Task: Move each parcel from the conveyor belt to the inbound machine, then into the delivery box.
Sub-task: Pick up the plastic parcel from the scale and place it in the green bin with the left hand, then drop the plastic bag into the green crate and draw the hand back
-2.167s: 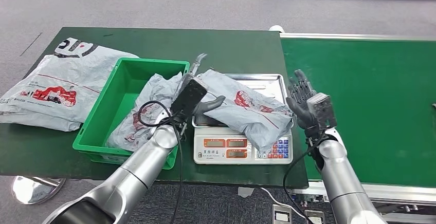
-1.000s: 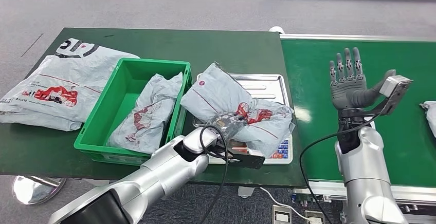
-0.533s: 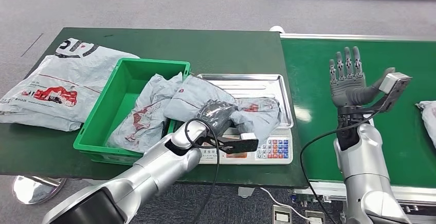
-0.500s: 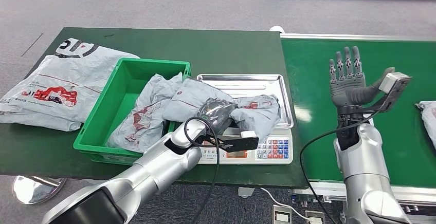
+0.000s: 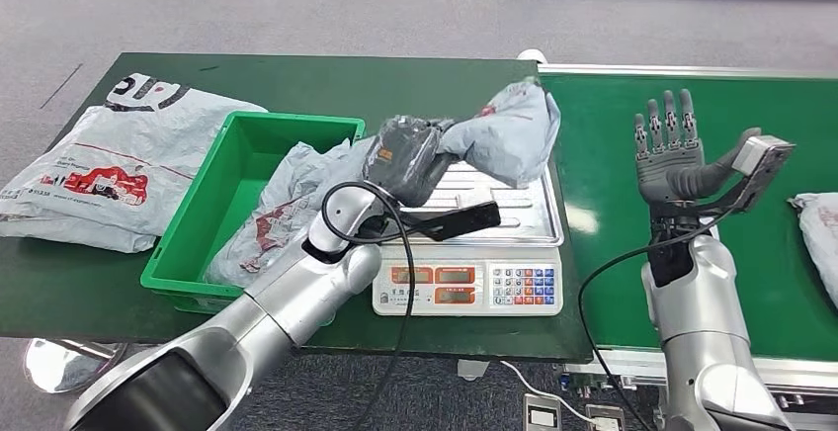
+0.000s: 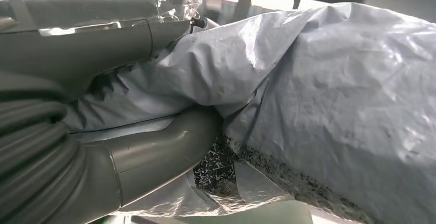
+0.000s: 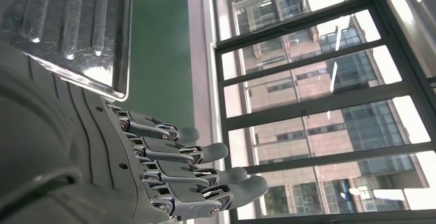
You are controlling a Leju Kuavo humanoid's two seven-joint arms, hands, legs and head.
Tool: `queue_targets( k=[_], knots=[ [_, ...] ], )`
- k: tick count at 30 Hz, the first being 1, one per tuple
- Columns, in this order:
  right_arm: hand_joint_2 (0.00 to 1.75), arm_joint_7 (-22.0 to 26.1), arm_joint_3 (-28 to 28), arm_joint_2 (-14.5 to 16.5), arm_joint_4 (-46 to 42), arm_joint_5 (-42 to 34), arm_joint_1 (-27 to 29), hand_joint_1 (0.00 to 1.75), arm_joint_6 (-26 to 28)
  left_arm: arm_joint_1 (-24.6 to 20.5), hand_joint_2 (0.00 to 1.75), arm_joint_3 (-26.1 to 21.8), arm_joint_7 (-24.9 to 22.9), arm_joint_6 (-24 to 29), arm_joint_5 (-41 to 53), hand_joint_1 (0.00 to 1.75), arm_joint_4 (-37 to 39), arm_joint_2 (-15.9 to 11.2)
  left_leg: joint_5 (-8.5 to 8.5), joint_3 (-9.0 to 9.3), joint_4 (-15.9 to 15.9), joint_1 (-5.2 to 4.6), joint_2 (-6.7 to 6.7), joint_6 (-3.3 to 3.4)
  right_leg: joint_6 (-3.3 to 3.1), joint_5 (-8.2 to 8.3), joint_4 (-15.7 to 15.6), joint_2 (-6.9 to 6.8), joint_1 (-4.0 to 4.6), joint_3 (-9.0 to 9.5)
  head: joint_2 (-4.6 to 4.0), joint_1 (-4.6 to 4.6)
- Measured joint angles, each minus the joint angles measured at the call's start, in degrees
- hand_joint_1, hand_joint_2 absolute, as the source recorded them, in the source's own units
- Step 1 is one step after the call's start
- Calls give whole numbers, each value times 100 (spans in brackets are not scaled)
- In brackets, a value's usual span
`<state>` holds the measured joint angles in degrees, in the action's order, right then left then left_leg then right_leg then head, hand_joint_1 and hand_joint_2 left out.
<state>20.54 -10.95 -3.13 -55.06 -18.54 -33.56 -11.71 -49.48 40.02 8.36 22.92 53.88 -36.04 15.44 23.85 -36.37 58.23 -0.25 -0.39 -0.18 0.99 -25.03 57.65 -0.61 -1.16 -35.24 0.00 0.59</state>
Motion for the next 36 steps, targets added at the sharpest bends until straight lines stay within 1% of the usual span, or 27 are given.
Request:
queue_targets(
  k=[2, 5, 6, 8, 10, 11, 14, 15, 16, 20, 24, 27, 31, 35, 36],
  knots=[
    [0, -43, 0, 0, -35, 9, 56, 0, 59, -36, 175, -44, -261, 148, 391, 175, -155, -59, 0, -1, 0, 0, 0, 0, 0, 0, 0, 0, 0, 0, 0, 0],
    [0, -137, 0, 2, -123, 74, 150, 0, 147, -95, 175, -76, -1017, 545, 1423, 175, -167, -163, 1, -1, -1, 0, 1, 0, 0, -1, 0, 1, 0, -1, 0, 0],
    [0, -162, 0, 2, -151, 99, 178, 0, 163, -112, 175, -88, -1199, 648, 1679, 175, -129, -199, 1, -1, -1, 0, 1, 0, 0, -1, 0, 2, 0, -1, 0, 0],
    [0, -186, 0, 2, -191, 124, 219, 0, 176, -135, 175, -118, -1343, 763, 1911, 175, -51, -260, 0, -1, -1, 0, 1, 0, 0, -1, 0, 1, 0, -1, 0, 0],
    [0, -195, 0, 4, -216, 140, 242, 0, 179, -150, 175, -141, -1455, 765, 2038, 175, 19, -312, 0, -1, -1, 0, 0, 0, 0, -1, 0, 0, 0, -1, 0, 0],
    [0, -200, 0, 6, -225, 161, 248, 0, 178, -161, 175, -150, -1610, 706, 2173, 175, 69, -335, 0, -1, -1, 0, 0, 0, 0, -1, 0, 0, 0, -1, 0, 0],
    [0, -212, 0, 27, -237, 295, 259, 0, 177, -187, 175, -209, -2326, 386, 2679, 175, 307, -439, 0, -1, -1, 0, 5, 0, 0, 0, 0, 6, -1, -1, 0, 0],
    [0, -213, 0, 37, -238, 354, 261, 0, 178, -189, 175, -254, -2491, 284, 2770, 175, 404, -492, 0, 0, -1, 0, 8, -1, -1, 1, 0, 9, 0, -3, 0, 0],
    [0, -215, 0, 45, -238, 416, 262, 0, 178, -188, 175, -322, -2573, 181, 2820, 175, 515, -557, 0, 0, -1, 0, 11, -1, -1, 1, 1, 13, 0, -4, 0, 0],
    [0, -248, 0, 52, -229, 591, 249, 0, 164, -171, 175, -665, -2581, -203, 2840, 175, 946, -811, -3, -1, -2, 7, 9, -5, -3, 1, 3, 10, 7, -7, 0, 0],
    [0, -279, 0, 41, -144, 695, 172, 0, 106, -167, 175, -971, -2884, -587, 2938, 175, 1233, -1036, -3, -3, -2, 9, 10, -6, -3, 0, 5, 13, 9, -8, 0, 0],
    [0, -276, 0, 29, -52, 733, 117, 0, 82, -167, 175, -1160, -2990, -702, 2997, 175, 1349, -1149, -3, -4, -2, 8, 5, -6, -4, -1, 4, 8, 8, -8, 0, 0],
    [0, -271, 0, 28, 32, 786, 86, 0, 12, -164, 175, -1349, -3086, -762, 3084, 175, 1445, -1217, -3, -8, -1, 8, 1, -6, -4, -1, 4, 4, 7, -8, 0, 0],
    [0, -301, 0, 34, 86, 973, 85, 0, -6, -158, 175, -1585, -3367, -1062, 3325, 1, 1502, -1266, -2, -7, -1, 8, 3, -6, -4, -1, 4, 6, 7, -9, 0, 0],
    [0, -315, 0, 37, 97, 1033, 84, 0, 13, -152, 175, -1641, -3360, -1087, 3351, 0, 1506, -1274, -2, -7, -1, 8, 2, -6, -4, -1, 4, 4, 7, -9, 0, 0]
  ],
)
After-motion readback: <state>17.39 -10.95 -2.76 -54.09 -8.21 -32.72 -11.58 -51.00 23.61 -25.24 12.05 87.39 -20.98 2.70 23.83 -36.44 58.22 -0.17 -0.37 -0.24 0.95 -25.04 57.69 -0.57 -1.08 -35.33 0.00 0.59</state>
